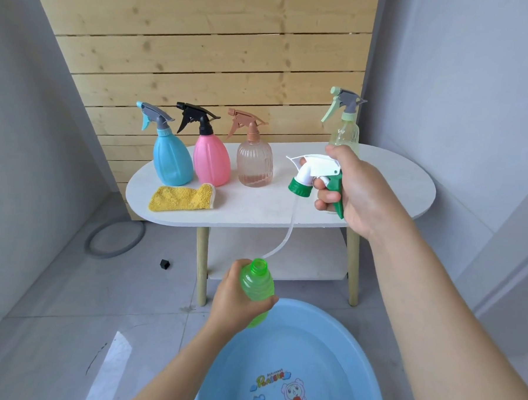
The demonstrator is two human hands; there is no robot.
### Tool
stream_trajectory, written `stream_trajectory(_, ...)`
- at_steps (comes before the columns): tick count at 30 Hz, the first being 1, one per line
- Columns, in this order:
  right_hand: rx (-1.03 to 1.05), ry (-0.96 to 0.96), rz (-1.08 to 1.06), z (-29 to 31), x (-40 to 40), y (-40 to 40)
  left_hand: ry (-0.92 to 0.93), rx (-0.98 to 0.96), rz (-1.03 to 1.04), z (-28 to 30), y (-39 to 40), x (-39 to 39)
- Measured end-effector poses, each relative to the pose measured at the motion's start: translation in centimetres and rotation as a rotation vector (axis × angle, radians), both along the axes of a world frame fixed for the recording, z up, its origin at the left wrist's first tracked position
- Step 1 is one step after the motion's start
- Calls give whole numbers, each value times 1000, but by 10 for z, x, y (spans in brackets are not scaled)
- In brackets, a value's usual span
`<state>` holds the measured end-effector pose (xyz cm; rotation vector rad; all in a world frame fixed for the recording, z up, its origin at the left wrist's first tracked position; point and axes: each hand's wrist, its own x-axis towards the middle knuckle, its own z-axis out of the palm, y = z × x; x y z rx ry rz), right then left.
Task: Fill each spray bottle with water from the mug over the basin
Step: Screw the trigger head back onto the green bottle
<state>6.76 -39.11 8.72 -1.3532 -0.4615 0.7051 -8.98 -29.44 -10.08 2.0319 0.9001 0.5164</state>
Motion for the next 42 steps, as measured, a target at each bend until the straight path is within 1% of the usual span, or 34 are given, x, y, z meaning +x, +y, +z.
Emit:
stream_trajectory(7,-14,53,28,-12,-2,7,-8,-11,-18,-1,-2,3)
stream_trajectory(11,-14,68,4,-25,-8,16,-12,-27,-36,-1,-4,6)
stream_trajectory(14,-92,32,92,-43,-12,23,-21,-48,-41,0,-6,8)
stream_trajectory(18,-331,-173,332,-63,-11,19,-34,-87,-38,8,-10,12)
stream_trajectory(20,-381,-272,422,-68,-8,16,-30,-108,-38,10,-10,13)
stream_trajectory(23,-425,-421,450,-71,-3,11,-21,-127,-36,7,-9,14)
stream_trajectory(26,-492,-648,497,-75,-2,6,-1,-125,-32,6,-9,15)
stream_trajectory(31,-502,-846,506,-77,0,7,-3,-132,-30,3,-11,16)
stream_trajectory(35,-559,-1053,420,-72,-3,11,-12,-126,-8,3,-13,18)
stream_trajectory(39,-513,-1129,262,-71,-15,15,-37,-115,13,4,-16,21)
stream_trajectory(42,-496,-1147,249,-73,-21,15,-54,-119,14,6,-18,21)
